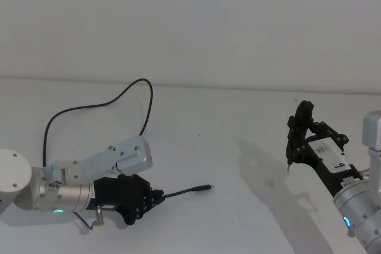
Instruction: Pick up the data cable with the one hand.
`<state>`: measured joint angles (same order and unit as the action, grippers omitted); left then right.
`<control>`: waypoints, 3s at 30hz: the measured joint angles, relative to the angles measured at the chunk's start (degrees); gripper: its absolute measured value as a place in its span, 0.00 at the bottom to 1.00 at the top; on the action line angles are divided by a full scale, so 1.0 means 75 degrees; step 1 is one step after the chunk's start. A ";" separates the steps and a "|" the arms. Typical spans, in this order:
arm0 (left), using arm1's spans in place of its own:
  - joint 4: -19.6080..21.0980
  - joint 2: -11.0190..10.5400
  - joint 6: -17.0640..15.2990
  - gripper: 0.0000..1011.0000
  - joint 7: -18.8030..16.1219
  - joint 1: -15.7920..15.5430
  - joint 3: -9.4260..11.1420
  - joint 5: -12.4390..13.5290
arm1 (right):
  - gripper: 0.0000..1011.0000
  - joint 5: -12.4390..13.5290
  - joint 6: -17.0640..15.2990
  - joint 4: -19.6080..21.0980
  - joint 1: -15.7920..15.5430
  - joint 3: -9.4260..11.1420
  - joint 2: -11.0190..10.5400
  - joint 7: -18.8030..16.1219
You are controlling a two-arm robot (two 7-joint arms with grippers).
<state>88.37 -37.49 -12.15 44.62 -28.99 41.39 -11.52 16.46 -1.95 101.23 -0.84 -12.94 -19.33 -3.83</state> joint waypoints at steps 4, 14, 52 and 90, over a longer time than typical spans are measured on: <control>0.0000 -0.0001 -0.0001 0.04 0.0001 0.0000 0.0000 0.0000 | 0.27 0.0000 0.0000 0.0000 0.0000 0.0000 0.0000 0.0000; 0.0009 -0.0004 -0.0001 0.04 0.0019 -0.0004 0.0009 -0.0001 | 0.27 0.0000 -0.0001 0.0000 0.0000 0.0000 0.0000 0.0000; 0.0218 0.0322 0.0689 0.04 -0.0038 -0.0438 0.0024 0.0048 | 0.27 0.0489 0.0549 0.0894 -0.0160 0.0288 0.0004 -0.0690; 0.0093 0.0666 0.0729 0.04 -0.0133 -0.0761 0.0105 0.0262 | 0.27 0.1091 0.0150 0.0682 0.0065 0.0182 0.0313 -0.1209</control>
<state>89.07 -32.49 -6.68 43.62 -34.70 42.17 -9.56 24.65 -0.82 106.35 -0.35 -11.57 -16.99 -12.90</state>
